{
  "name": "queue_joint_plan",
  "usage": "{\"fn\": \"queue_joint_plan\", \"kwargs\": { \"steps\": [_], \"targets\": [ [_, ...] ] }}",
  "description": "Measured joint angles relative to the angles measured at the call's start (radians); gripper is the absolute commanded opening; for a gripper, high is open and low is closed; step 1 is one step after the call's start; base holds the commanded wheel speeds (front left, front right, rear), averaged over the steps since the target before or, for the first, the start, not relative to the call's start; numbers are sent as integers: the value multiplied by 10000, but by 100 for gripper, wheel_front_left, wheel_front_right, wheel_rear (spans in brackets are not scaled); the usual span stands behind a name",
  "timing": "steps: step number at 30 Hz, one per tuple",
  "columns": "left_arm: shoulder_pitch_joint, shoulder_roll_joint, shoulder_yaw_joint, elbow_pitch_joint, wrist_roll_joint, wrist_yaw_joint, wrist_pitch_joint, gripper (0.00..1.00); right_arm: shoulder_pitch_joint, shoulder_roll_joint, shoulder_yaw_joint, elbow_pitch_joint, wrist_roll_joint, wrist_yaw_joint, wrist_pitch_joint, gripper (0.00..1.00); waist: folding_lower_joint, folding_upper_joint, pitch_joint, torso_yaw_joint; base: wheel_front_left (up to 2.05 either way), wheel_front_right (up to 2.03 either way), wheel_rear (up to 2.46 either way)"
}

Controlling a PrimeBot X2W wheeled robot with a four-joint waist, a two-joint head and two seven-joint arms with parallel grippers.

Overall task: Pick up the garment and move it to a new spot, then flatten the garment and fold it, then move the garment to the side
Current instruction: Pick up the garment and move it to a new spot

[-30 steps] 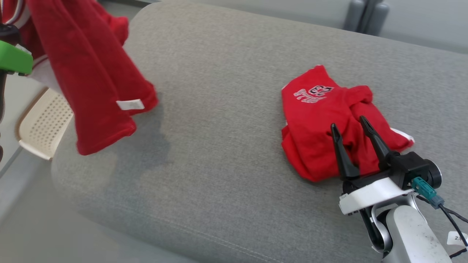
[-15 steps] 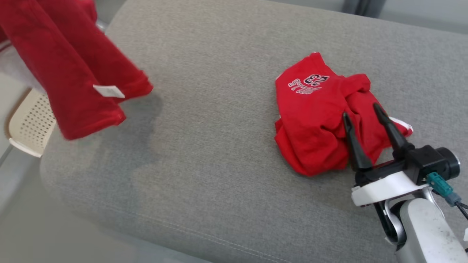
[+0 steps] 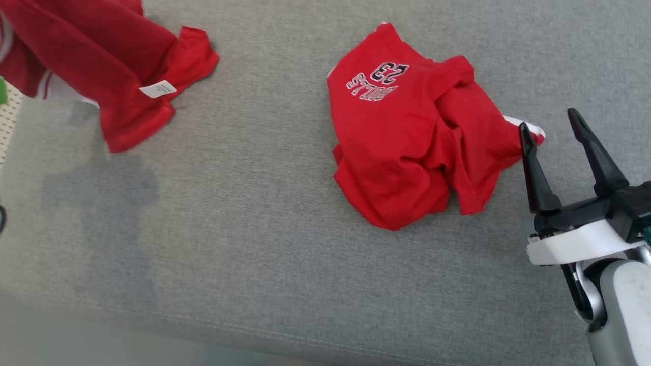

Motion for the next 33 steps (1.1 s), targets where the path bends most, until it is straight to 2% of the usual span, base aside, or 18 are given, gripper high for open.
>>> {"fn": "queue_joint_plan", "kwargs": {
  "steps": [8, 13, 14, 15, 24, 33],
  "targets": [
    [404, -1041, 491, 2194, 0, -431, 2, 0, 94, -221, -224, -686, -4, 0, 351, 100, 0, 0, 818, -541, 0, 0, 0],
    [460, -1319, 403, 3580, -297, -531, 2, 0, 167, -217, -284, -838, -15, 0, 416, 100, 0, 0, 1183, -749, 0, 0, 0],
    [454, -1317, 439, 3599, -311, -548, 2, 58, 174, -215, -309, -842, -15, 0, 430, 100, 0, 0, 1227, -776, 0, 0, 0],
    [418, -1302, 506, 3567, -311, -556, 2, 100, 175, -215, -337, -840, -15, 0, 433, 100, 0, 0, 1253, -789, 0, 0, 0],
    [127, -807, 917, 2084, 428, -566, 0, 100, 174, 75, -198, -376, 48, 0, 161, 100, 0, 0, 817, -753, 0, 0, 0],
    [110, -713, 631, 270, 949, -579, 0, 100, 102, 617, -73, 746, 270, 0, -385, 100, 0, 0, -12, -1163, 0, 0, 0]
  ]
}}
